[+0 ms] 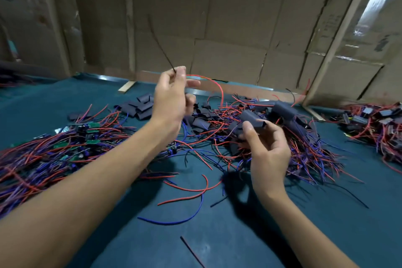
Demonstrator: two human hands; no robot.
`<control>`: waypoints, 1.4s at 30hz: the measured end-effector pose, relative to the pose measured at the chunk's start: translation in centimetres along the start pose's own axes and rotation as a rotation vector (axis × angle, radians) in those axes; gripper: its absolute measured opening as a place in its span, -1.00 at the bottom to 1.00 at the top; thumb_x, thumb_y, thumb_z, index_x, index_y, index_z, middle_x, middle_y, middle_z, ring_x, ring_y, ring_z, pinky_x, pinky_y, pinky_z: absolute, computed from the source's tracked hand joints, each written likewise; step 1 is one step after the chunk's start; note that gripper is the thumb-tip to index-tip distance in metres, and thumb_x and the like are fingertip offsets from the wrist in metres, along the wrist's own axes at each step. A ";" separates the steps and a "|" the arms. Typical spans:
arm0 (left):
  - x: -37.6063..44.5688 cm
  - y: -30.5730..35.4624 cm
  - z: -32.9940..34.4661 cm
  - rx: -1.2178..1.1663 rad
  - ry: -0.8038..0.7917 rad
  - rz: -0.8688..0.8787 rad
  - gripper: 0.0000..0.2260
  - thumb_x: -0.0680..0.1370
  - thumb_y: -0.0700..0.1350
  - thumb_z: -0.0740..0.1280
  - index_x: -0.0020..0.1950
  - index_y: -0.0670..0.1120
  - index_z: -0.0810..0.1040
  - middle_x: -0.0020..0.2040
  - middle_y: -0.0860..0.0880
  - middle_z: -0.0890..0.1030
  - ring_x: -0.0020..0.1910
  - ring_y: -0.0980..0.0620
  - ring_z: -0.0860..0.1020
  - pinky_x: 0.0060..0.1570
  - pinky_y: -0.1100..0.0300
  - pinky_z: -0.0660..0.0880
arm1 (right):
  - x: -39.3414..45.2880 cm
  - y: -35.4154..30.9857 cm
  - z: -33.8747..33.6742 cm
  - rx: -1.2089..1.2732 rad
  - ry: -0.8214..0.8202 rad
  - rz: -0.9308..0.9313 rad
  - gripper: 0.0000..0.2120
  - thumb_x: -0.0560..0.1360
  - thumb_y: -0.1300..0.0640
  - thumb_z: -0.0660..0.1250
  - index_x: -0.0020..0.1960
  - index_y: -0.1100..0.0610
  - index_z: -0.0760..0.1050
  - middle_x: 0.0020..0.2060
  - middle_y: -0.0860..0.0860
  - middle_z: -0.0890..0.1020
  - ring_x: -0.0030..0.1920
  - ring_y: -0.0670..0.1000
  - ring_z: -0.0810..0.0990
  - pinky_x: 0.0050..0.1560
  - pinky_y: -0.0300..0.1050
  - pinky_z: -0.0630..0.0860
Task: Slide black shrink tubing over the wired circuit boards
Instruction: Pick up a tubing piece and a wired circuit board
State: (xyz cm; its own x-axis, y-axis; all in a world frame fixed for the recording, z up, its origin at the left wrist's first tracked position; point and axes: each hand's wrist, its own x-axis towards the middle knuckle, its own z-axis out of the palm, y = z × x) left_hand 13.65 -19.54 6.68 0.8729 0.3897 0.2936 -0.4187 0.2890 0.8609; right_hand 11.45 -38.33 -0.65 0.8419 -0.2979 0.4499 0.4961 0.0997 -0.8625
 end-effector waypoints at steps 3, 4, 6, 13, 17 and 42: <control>0.9 -0.6 0.0 -0.524 0.057 -0.326 -0.81 0.68 -0.12 0.25 -0.13 -0.10 0.48 -0.23 -0.03 0.61 -0.47 0.17 0.33 -0.50 0.33 0.22 | -0.6 0.4 0.4 0.102 -0.119 0.110 -0.74 0.40 0.14 0.59 0.04 0.11 0.62 -0.05 0.26 0.70 -0.06 0.28 0.70 0.02 0.21 0.66; 0.6 -1.4 -0.2 -0.675 0.093 -0.375 -0.81 0.68 -0.14 0.23 -0.12 -0.11 0.49 -0.24 -0.02 0.59 -0.46 0.17 0.33 -0.48 0.33 0.22 | -0.7 0.4 0.5 0.166 -0.164 0.167 -0.74 0.37 0.15 0.59 0.02 0.12 0.64 -0.07 0.26 0.70 -0.07 0.28 0.69 0.05 0.23 0.65; -0.5 -3.4 -0.6 -0.846 0.162 -0.426 -0.80 0.70 -0.06 0.18 -0.06 -0.10 0.48 -0.29 0.02 0.53 -0.49 0.15 0.31 -0.47 0.31 0.22 | -1.0 0.5 0.7 0.292 -0.245 0.291 -0.71 0.32 0.17 0.56 0.02 0.16 0.64 -0.09 0.26 0.70 -0.08 0.27 0.70 0.05 0.16 0.65; -2.3 -4.8 -2.7 -0.978 0.182 -0.424 -0.64 0.70 0.17 0.09 0.03 -0.04 0.54 -0.44 0.06 0.22 -0.60 0.13 0.12 -0.65 0.28 0.00 | -1.4 0.9 0.9 0.460 -0.312 0.402 -0.64 0.29 0.33 0.50 0.07 0.33 0.56 -0.03 0.32 0.48 0.02 0.32 0.62 0.08 0.10 0.65; -2.7 -3.9 -3.1 -1.060 0.136 -0.415 -0.63 0.70 0.16 0.09 0.04 -0.06 0.56 -0.44 0.06 0.19 -0.62 0.12 0.09 -0.71 0.29 0.03 | -1.5 0.6 0.8 0.482 -0.325 0.395 -0.66 0.34 0.32 0.45 0.09 0.34 0.53 -0.10 0.30 0.65 -0.03 0.29 0.69 0.11 0.12 0.65; -3.2 -2.8 -2.2 -0.813 0.145 -0.317 -0.70 0.69 0.18 0.13 0.22 0.02 0.49 -0.41 0.06 0.18 -0.58 0.14 0.09 -0.65 0.30 0.03 | -1.9 1.0 0.5 0.233 -0.494 0.287 -0.64 0.23 0.13 0.67 -0.01 0.14 0.69 -0.14 0.33 0.67 -0.08 0.26 0.70 0.11 0.20 0.63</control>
State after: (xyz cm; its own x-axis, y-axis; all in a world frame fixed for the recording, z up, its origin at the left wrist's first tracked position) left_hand 11.50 -19.64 2.45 0.9607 0.2773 -0.0121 -0.2595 0.9129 0.3151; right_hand 10.44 -37.17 -2.26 0.9198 0.2414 0.3094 0.2214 0.3317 -0.9170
